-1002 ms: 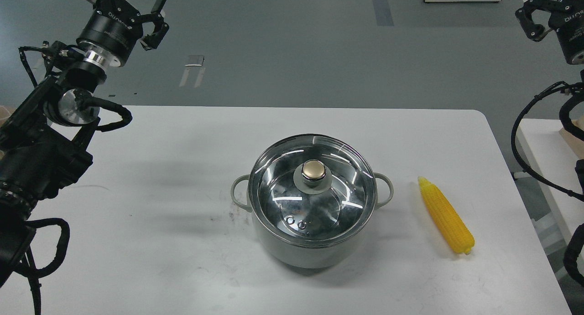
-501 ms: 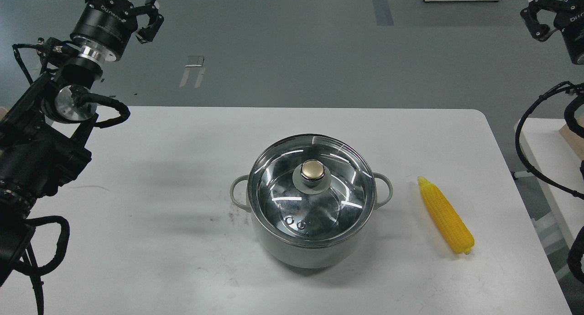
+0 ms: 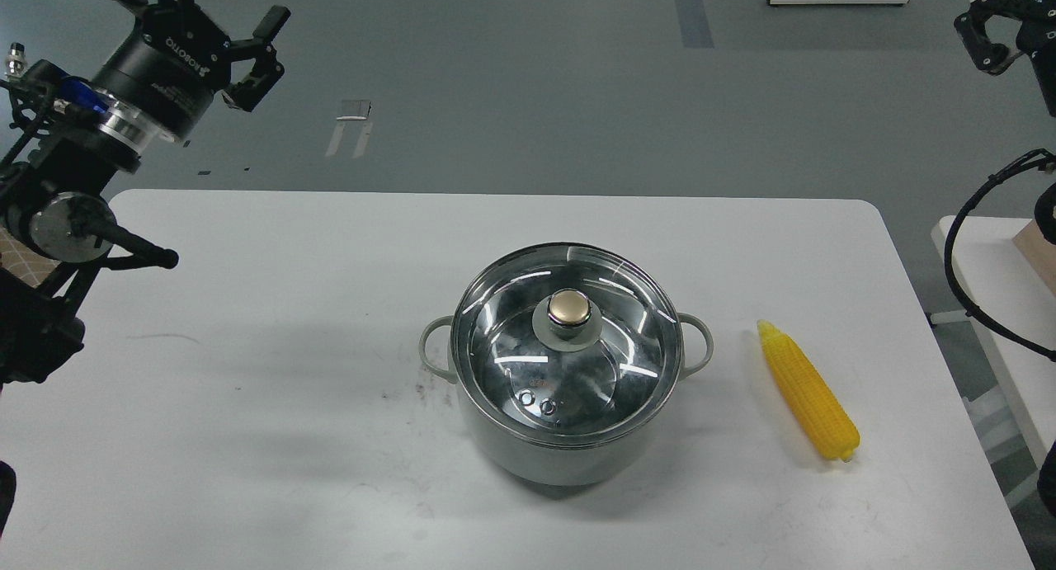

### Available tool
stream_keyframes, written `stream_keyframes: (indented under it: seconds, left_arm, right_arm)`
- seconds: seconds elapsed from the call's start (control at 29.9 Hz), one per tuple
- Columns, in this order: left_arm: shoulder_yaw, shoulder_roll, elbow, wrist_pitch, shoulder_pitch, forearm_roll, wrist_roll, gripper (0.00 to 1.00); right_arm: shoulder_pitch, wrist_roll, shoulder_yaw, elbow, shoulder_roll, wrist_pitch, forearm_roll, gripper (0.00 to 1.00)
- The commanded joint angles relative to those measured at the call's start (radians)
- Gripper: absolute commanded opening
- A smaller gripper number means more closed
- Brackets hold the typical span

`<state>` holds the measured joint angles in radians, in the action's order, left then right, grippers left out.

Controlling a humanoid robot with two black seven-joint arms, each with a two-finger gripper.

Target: Open pot and put corn in

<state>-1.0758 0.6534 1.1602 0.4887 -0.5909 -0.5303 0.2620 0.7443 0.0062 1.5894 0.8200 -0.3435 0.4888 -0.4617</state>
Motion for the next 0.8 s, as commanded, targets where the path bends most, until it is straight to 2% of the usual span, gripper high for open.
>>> stream_keyframes:
  seconds: [0.0, 0.17, 0.27, 0.33, 0.4, 0.57, 0.63, 0.7, 0.77]
  left_arm:
    - [-0.018, 0.034, 0.154, 0.0, 0.036, -0.288, 0.002, 0.95]
    - [-0.026, 0.046, 0.288, 0.0, 0.036, -0.558, 0.003, 0.95]
    - [-0.024, 0.052, 0.36, 0.0, 0.036, -0.702, 0.025, 0.95]
    - [-0.003, 0.066, 0.421, 0.0, 0.037, -0.888, 0.092, 0.95]
    - [0.02, 0.061, 0.466, 0.0, 0.04, -1.049, 0.135, 0.92]
    - [0.1, 0.039, 0.493, 0.0, 0.042, -1.33, 0.161, 0.9]
    - [0.181, 0.02, 0.493, -0.074, 0.033, -1.427, 0.178, 0.88]
    - [0.269, 0.02, 0.493, -0.165, 0.028, -1.525, 0.223, 0.85]
    - [0.347, 0.018, 0.492, -0.246, 0.026, -1.632, 0.227, 0.83]
  right_arm:
    - [-0.028, 0.004, 0.003, 0.027, 0.0, 0.0, 0.0, 1.0]
    - [-0.056, 0.006, 0.006, 0.067, 0.001, 0.0, 0.0, 1.0]
    - [-0.063, 0.008, 0.011, 0.073, 0.0, 0.0, 0.0, 1.0]
    - [-0.066, 0.008, 0.014, 0.073, 0.0, 0.0, 0.0, 1.0]
    - [-0.066, 0.008, 0.015, 0.071, -0.008, 0.0, 0.0, 1.0]
    - [-0.069, 0.008, 0.014, 0.073, -0.005, 0.0, 0.0, 1.0]
    - [-0.069, 0.008, 0.015, 0.073, -0.002, 0.0, 0.0, 1.0]
    - [-0.069, 0.008, 0.015, 0.073, -0.002, 0.0, 0.0, 1.0]
    - [-0.069, 0.008, 0.015, 0.073, -0.006, 0.0, 0.0, 1.0]
